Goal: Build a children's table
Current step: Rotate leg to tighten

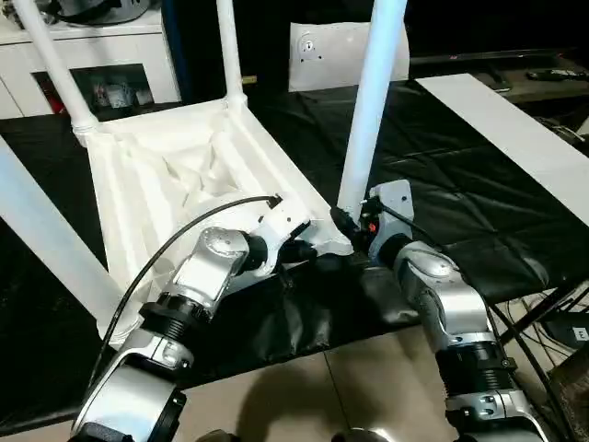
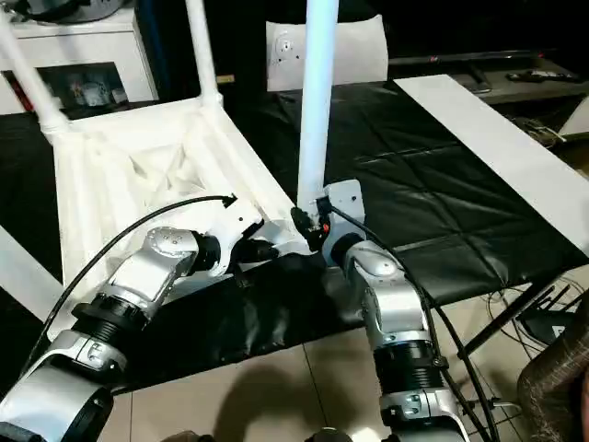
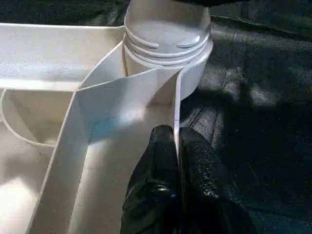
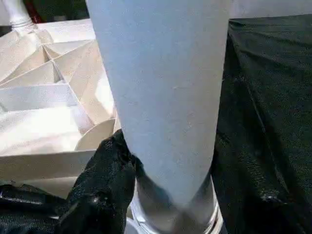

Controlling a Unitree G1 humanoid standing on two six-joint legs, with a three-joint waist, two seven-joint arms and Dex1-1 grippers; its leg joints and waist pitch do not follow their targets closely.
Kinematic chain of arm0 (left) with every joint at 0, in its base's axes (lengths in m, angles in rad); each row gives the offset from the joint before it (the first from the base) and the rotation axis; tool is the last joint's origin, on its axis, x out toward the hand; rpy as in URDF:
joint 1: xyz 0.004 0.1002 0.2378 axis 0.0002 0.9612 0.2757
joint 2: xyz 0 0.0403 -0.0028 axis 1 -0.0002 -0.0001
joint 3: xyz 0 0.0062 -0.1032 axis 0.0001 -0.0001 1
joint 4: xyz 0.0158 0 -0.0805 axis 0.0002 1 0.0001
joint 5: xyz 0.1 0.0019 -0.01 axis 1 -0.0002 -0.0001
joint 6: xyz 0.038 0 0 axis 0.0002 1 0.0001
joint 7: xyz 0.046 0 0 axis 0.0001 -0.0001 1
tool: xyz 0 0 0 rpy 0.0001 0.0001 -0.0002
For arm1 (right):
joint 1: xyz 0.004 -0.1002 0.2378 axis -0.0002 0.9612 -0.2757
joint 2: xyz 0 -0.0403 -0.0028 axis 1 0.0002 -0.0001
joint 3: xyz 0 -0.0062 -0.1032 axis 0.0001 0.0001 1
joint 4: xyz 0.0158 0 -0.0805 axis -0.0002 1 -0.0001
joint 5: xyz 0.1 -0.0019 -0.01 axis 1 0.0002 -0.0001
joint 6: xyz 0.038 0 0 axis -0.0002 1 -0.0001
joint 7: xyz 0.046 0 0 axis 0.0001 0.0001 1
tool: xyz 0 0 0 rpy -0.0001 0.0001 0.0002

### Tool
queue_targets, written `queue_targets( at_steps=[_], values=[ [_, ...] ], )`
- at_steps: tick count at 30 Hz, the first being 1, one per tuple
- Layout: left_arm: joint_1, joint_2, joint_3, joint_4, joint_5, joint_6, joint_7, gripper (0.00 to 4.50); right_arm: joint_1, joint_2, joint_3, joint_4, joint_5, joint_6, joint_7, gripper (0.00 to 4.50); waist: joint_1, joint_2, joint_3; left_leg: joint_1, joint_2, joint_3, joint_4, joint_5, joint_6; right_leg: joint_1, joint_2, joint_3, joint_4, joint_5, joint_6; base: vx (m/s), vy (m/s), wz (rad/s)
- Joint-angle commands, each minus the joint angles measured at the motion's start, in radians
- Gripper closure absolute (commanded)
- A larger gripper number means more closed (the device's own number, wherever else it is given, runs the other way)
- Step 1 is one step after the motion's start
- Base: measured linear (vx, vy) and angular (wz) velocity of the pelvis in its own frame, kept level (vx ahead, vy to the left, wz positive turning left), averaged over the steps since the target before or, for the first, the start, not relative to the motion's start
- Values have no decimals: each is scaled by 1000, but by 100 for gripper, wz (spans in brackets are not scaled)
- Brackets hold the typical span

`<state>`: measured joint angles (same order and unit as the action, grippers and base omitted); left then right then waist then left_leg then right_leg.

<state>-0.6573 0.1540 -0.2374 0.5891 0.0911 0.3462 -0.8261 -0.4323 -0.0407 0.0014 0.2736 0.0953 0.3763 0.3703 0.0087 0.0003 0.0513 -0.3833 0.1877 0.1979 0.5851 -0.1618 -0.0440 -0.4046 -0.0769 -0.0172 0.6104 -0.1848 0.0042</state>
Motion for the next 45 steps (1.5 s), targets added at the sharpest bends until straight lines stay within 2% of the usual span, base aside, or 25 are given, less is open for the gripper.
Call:
queue_targets(
  at_steps=[1, 5, 8, 10, 12, 13, 14, 15, 16, 18, 23, 27, 31, 33, 40, 45],
  values=[
    [-8, -15, -16, -85, -28, -37, -23, 450, 22, 41, 76, 9, 45, 17, 84, 165, 8, 2, -62, 17, 30, -23, -72, -307, -2, 35, -49, 25, -89, -257, -189, 0, 0, 0],
    [15, 43, -25, -92, -31, -82, -96, 450, 50, -17, 76, -48, 65, -5, 177, 142, 9, 2, -64, 16, 31, -22, -71, -292, 9, 38, -47, 26, -87, -229, -188, 0, 0, 0],
    [22, 63, -30, -89, -35, -118, -131, 450, 61, -46, 74, -70, 78, -11, 222, 108, 10, 2, -66, 16, 32, -21, -70, -263, 18, 39, -47, 25, -81, -178, -205, 0, 0, 0],
    [32, 88, -41, -91, -48, -170, -198, 450, 77, -99, 84, -91, 83, -29, 289, 93, 15, 1, -66, 15, 32, -20, -67, -245, 25, 43, -48, 25, -79, -153, -214, 0, 0, 0],
    [36, 97, -45, -93, -55, -194, -227, 450, 81, -118, 88, -95, 82, -39, 310, 83, 18, 1, -67, 17, 34, -18, -66, -238, 30, 41, -49, 25, -78, -143, -222, 0, 0, 0],
    [41, 121, -61, -91, -52, -230, -272, 450, 91, -160, 93, -102, 86, -56, 364, 69, 21, 3, -66, 19, 34, -16, -66, -237, 30, 39, -48, 26, -77, -142, -227, 0, 0, 0],
    [43, 145, -75, -87, -54, -255, -324, 450, 100, -210, 98, -112, 102, -59, 443, 69, 26, -4, -65, 18, 35, -16, -66, -245, 32, 41, -48, 25, -79, -159, -223, 0, 0, 0],
    [45, 162, -84, -83, -55, -267, -357, 450, 106, -242, 101, -120, 114, -59, 497, 69, 31, -3, -64, 18, 35, -17, -66, -247, 32, 44, -49, 25, -79, -167, -219, 0, 0, 0],
    [45, 162, -84, -83, -55, -267, -357, 450, 106, -242, 101, -120, 114, -59, 497, 69, 38, 1, -63, 25, 39, -13, -65, -256, 36, 37, -49, 29, -80, -167, -219, 0, 0, 0],
    [45, 176, -90, -80, -62, -285, -399, 450, 111, -277, 106, -128, 125, -55, 552, 69, 45, 0, -63, 22, 39, -15, -67, -258, 33, 38, -49, 27, -78, -179, -218, 0, 0, 0],
    [23, 218, -125, -53, -79, -355, -556, 450, 101, -390, 131, -114, 168, -65, 778, 69, 63, 0, -62, 25, 43, -15, -66, -266, 25, 36, -50, 25, -75, -187, -223, 0, 0, 0],
    [15, 238, -157, -40, -74, -395, -630, 450, 82, -427, 158, -92, 184, -76, 871, 69, 77, -2, -63, 26, 44, -13, -65, -271, 25, 34, -55, 25, -74, -210, -224, 0, 0, 0],
    [13, 251, -180, -40, -73, -421, -686, 450, 62, -449, 188, -73, 187, -87, 950, 108, 82, -1, -63, 27, 46, -13, -65, -267, 19, 32, -55, 25, -72, -206, -230, 0, 0, 0],
    [11, 253, -192, -40, -67, -434, -708, 450, 49, -453, 206, -60, 188, -91, 989, 119, 85, -4, -63, 26, 46, -13, -65, -263, 19, 34, -55, 24, -69, -201, -233, 0, 0, 0],
    [3, 256, -204, -28, -64, -464, -737, 450, 35, -459, 232, -50, 201, -80, 1050, 176, 91, -8, -64, 27, 47, -14, -65, -265, 19, 33, -57, 23, -69, -223, -230, 0, 0, 0],
    [0, 260, -206, -17, -60, -478, -746, 450, 34, -459, 247, -49, 203, -74, 1075, 218, 96, -6, -66, 27, 46, -12, -63, -244, 22, 34, -56, 24, -67, -192, -233, 0, 0, 0]
  ],
)
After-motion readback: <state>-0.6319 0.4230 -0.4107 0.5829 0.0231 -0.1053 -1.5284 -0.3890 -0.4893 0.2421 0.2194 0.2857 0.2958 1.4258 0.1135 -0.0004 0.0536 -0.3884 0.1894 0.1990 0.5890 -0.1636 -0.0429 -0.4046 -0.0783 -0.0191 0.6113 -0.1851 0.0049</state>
